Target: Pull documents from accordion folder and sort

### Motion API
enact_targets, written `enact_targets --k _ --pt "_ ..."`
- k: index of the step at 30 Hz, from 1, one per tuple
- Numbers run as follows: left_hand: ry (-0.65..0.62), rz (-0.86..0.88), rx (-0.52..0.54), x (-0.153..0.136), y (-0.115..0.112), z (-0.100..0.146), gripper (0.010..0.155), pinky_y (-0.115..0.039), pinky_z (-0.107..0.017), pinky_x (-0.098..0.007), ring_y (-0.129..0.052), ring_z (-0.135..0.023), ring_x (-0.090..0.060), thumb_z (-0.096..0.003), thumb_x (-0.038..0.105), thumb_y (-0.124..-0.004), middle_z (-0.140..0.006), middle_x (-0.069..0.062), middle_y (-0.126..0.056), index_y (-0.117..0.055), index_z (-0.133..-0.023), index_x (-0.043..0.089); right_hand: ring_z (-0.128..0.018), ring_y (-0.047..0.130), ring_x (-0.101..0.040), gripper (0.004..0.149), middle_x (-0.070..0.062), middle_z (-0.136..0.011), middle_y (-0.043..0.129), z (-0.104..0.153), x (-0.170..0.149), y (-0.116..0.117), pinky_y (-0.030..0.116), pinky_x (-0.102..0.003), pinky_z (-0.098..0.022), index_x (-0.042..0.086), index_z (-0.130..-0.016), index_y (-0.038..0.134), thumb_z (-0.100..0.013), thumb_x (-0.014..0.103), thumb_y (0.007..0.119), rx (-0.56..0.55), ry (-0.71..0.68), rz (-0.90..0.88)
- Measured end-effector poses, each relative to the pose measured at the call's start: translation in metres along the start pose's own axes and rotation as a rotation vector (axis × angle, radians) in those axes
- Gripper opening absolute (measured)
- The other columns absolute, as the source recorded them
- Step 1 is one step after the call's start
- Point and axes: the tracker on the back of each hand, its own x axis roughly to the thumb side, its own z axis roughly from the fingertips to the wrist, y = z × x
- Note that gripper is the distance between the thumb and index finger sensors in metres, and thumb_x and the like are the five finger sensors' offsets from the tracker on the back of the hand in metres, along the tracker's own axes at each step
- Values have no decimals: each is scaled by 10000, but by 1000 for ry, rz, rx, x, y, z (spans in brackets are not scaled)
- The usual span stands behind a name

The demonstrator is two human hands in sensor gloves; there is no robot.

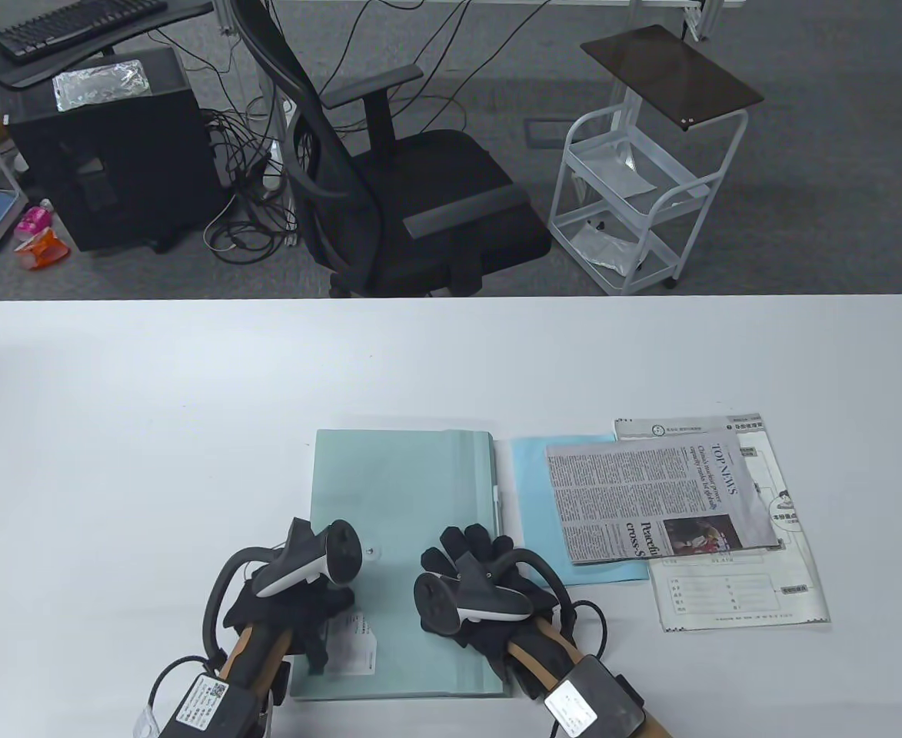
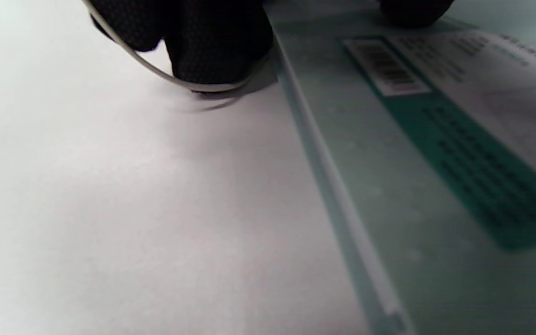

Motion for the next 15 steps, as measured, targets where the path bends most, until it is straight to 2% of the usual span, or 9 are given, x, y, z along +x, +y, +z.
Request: enact_targets --k 2,7,9,11,15 --pt "10 -14 -11 0 5 3 834 -696 -622 -569 -871 -766 -329 -618 571 -551 -1012 -207 -672 -150 -1176 99 -970 285 -562 754 -256 -1100 212 0 -1 1 387 -704 -677 148 -1034 209 -472 564 491 1 2 -17" --pt "-3 39 112 -8 25 25 784 -716 -603 -559 -901 -735 -321 -614 589 -536 -985 -177 -727 -333 -1192 99 -969 286 -562 754 -257 -1098 207 1 -1 0 387 -705 -677 150 -1030 198 -470 564 489 -1 3 -9" --pt "-49 114 206 -15 34 37 777 -717 -601 -555 -905 -732 -318 -615 589 -537 -985 -170 -734 -363 -1188 93 -970 285 -562 754 -256 -1098 209 1 -1 0 388 -705 -676 149 -1029 199 -470 563 489 -2 3 -8" --pt "-74 181 349 -27 42 50 769 -725 -596 -547 -913 -724 -309 -611 588 -546 -980 -160 -744 -402 -1179 91 -970 286 -561 754 -256 -1097 208 1 0 0 388 -705 -677 150 -1029 198 -469 563 489 -3 4 -6" --pt "-31 284 615 -54 47 64 769 -714 -611 -554 -899 -764 -322 -605 586 -569 -1014 -166 -724 -432 -1170 83 -969 287 -562 754 -256 -1097 208 1 0 0 389 -705 -677 151 -1027 197 -468 563 490 -3 5 -4"
